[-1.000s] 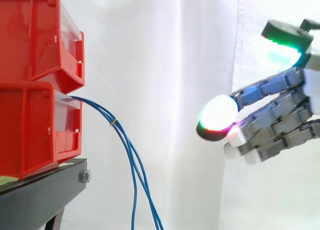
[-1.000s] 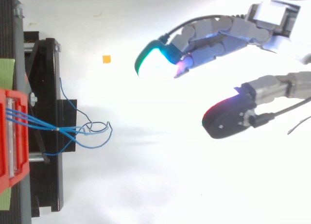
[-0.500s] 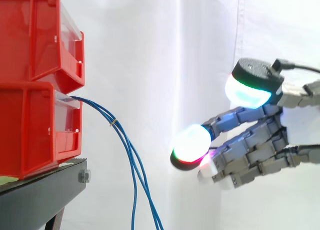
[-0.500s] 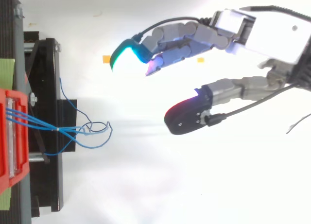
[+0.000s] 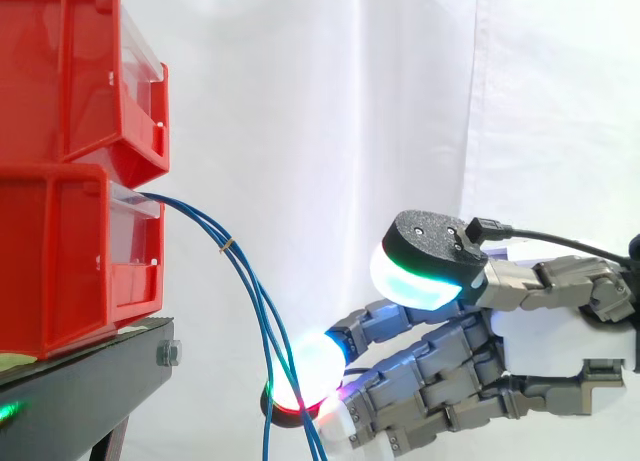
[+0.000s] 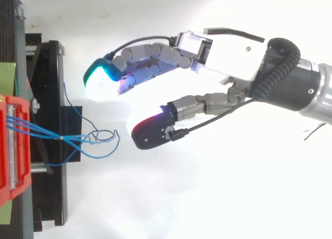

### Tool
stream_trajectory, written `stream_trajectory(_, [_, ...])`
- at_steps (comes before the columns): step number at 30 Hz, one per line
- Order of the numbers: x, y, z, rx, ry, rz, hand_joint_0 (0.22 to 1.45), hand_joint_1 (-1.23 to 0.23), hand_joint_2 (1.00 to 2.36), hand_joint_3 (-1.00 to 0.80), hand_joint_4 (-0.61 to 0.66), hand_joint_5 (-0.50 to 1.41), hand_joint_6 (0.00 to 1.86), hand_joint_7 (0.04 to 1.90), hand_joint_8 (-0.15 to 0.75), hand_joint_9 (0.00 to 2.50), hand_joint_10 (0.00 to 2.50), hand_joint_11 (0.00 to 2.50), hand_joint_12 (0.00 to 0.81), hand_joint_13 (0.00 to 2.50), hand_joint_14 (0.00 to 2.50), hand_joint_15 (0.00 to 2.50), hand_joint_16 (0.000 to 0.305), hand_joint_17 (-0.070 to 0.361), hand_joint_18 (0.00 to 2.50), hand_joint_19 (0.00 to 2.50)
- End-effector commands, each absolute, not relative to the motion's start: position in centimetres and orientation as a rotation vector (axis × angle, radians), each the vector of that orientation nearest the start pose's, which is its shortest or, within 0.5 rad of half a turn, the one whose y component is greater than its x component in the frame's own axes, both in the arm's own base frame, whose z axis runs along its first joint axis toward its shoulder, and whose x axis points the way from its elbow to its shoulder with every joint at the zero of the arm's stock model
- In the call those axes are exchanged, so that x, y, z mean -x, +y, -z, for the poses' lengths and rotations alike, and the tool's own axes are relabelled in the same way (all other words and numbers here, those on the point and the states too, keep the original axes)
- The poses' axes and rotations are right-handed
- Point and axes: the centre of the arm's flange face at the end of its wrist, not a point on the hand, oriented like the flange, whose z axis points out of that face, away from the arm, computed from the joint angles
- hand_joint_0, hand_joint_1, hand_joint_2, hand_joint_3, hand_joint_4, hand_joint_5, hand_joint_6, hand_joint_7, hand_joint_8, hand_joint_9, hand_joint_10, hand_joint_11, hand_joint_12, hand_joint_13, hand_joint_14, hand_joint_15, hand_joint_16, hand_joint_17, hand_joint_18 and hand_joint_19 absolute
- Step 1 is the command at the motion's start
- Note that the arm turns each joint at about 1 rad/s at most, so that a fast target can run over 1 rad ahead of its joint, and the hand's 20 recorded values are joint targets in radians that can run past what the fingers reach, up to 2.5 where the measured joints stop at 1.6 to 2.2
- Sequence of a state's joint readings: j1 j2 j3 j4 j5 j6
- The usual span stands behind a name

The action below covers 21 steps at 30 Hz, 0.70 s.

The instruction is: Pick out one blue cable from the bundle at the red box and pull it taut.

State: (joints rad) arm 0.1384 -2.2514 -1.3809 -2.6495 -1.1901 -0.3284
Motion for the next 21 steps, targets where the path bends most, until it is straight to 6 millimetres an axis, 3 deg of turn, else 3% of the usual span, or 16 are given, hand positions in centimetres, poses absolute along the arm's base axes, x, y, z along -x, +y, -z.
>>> stream_trajectory(1, [-72.7,-7.2,-21.0,-1.083,1.168,-0.802,0.52,-0.57,1.0,-0.5,0.2,-0.2,0.5,0.65,0.239,0.71,0.01,0.23,0.335,0.46,0.01,0.25,0.047,0.106,0.25,0.44])
stream_trajectory(7, [-73.0,-7.3,-18.6,-1.105,1.189,-0.874,0.52,-0.56,1.0,-0.5,0.2,-0.2,0.5,0.65,0.236,0.7,0.01,0.23,0.334,0.47,0.01,0.24,0.047,0.105,0.25,0.44])
stream_trajectory(16, [-74.0,-7.3,-19.3,-1.119,1.128,-0.995,0.52,-0.56,1.0,-0.5,0.19,-0.2,0.5,0.66,0.237,0.7,0.01,0.24,0.336,0.47,0.01,0.25,0.047,0.105,0.26,0.45])
stream_trajectory(20, [-75.0,-7.4,-18.3,-1.134,1.118,-1.02,0.52,-0.56,1.0,-0.5,0.2,-0.2,0.5,0.66,0.237,0.7,0.01,0.24,0.335,0.47,0.01,0.24,0.047,0.105,0.26,0.45])
stream_trajectory(21, [-75.7,-7.6,-17.3,-1.144,1.119,-1.038,0.52,-0.56,1.0,-0.5,0.19,-0.2,0.5,0.65,0.238,0.71,0.01,0.23,0.336,0.47,0.01,0.25,0.047,0.105,0.26,0.45])
